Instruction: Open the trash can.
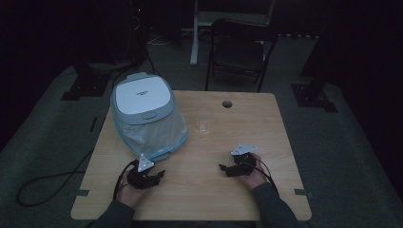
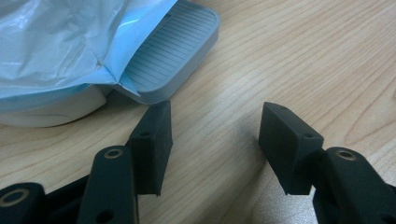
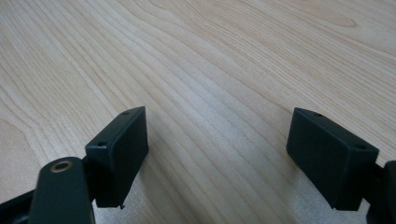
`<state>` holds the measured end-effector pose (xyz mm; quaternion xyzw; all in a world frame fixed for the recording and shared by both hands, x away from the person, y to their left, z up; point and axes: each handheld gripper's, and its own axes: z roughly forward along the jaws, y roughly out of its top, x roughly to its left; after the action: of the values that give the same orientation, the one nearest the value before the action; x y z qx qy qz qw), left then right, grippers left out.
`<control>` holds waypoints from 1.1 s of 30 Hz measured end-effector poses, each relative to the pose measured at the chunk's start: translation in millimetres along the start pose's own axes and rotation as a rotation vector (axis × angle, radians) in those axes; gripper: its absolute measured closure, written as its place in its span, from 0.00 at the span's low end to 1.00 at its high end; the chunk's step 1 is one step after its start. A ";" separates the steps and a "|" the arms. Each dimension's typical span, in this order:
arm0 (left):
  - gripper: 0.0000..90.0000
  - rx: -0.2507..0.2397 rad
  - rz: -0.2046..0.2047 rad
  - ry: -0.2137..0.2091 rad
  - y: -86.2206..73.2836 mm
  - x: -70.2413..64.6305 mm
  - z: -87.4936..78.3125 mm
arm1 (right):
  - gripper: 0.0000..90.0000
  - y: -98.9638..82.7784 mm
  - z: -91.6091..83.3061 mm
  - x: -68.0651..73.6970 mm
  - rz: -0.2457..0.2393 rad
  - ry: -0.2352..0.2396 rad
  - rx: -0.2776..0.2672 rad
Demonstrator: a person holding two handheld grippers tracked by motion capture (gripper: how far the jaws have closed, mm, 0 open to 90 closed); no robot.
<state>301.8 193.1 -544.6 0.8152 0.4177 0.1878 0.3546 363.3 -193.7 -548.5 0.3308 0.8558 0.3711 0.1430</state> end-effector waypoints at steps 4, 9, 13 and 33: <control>0.43 0.006 0.003 0.000 0.0 0.1 0.3 | 0.22 0.0 0.0 -0.1 -0.001 0.000 0.000; 0.47 -0.003 0.004 -0.006 -1.6 0.1 -1.8 | 0.22 0.0 0.0 -0.1 0.000 0.000 0.000; 0.72 0.006 -0.029 0.002 -1.5 4.7 -5.6 | 0.22 0.0 0.0 -0.1 0.000 0.000 0.000; 0.99 -0.061 -0.064 0.061 41.4 2.3 0.7 | 0.22 0.0 0.0 -0.2 0.000 0.000 0.000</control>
<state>326.2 178.2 -514.6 0.7840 0.4482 0.2140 0.3724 363.5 -193.8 -548.4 0.3307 0.8558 0.3712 0.1428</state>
